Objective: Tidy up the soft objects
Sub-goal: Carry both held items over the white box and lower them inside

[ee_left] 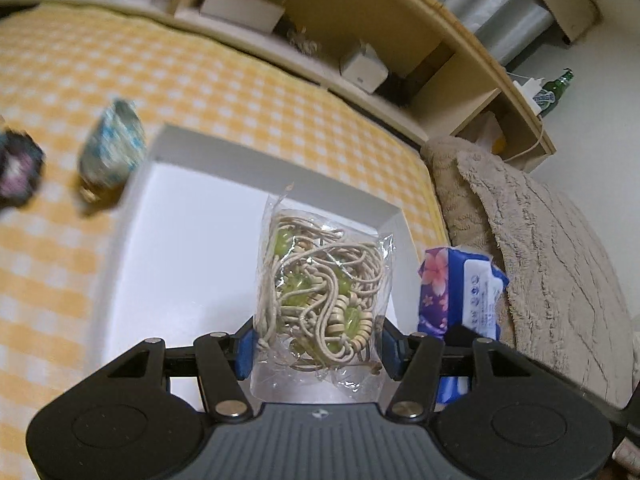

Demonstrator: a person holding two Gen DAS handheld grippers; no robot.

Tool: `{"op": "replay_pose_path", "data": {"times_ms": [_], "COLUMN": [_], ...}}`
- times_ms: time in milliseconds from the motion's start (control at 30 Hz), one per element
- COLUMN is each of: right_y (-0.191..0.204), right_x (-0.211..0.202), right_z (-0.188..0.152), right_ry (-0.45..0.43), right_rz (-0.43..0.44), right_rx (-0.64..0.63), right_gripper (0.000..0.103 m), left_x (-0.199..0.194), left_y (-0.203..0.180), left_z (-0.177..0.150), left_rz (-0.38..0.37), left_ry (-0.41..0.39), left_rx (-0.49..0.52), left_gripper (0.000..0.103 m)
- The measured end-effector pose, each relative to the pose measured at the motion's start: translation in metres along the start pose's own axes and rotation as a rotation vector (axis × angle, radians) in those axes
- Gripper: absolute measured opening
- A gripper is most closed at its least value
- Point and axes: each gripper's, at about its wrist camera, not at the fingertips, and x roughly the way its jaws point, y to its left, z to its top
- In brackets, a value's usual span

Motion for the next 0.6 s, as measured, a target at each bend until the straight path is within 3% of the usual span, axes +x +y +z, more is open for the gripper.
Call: {"op": "replay_pose_path", "data": {"times_ms": [267, 600], "right_y": [-0.024, -0.041], "right_x": [0.03, 0.056], "right_z": [-0.013, -0.046], "right_ry": [0.032, 0.131], "right_rz": [0.039, -0.006], "right_rx": [0.019, -0.009], "right_gripper": [0.041, 0.041], "left_x": [0.05, 0.079], "left_y": [-0.011, -0.01], "left_z": [-0.016, -0.033], "left_rz": [-0.024, 0.016], "left_ry": [0.043, 0.12], "left_rx": [-0.091, -0.116], "left_gripper": [0.059, 0.059]}}
